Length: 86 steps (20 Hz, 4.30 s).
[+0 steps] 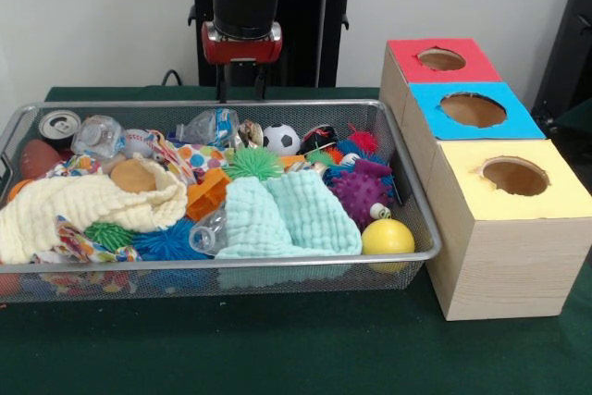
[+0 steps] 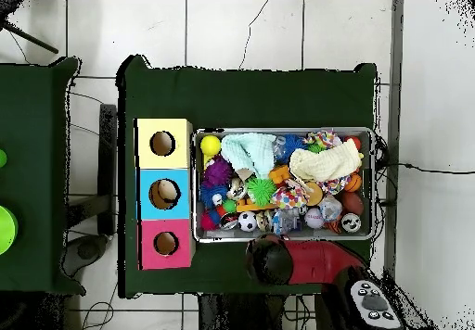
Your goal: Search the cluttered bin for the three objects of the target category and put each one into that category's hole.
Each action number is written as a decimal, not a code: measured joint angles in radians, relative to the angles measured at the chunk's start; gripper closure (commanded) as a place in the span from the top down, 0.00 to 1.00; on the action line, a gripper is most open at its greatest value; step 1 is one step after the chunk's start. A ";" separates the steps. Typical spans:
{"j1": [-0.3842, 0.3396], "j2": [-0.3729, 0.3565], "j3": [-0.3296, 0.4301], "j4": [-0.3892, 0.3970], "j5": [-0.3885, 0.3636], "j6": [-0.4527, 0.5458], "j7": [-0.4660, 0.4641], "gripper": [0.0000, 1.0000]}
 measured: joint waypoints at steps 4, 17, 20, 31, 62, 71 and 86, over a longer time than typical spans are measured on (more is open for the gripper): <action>-0.001 0.001 0.003 -0.005 0.003 0.015 0.000 1.00; 0.052 -0.026 0.000 -0.049 0.023 0.174 0.000 1.00; 0.060 -0.031 -0.001 -0.056 0.023 0.205 0.000 1.00; 0.058 -0.079 -0.008 -0.060 0.027 0.237 0.000 1.00; 0.025 0.070 0.000 -0.090 0.047 0.227 0.000 1.00; 0.072 0.068 -0.003 -0.109 0.072 0.244 0.000 1.00; 0.101 0.079 -0.004 -0.158 0.075 0.343 0.000 1.00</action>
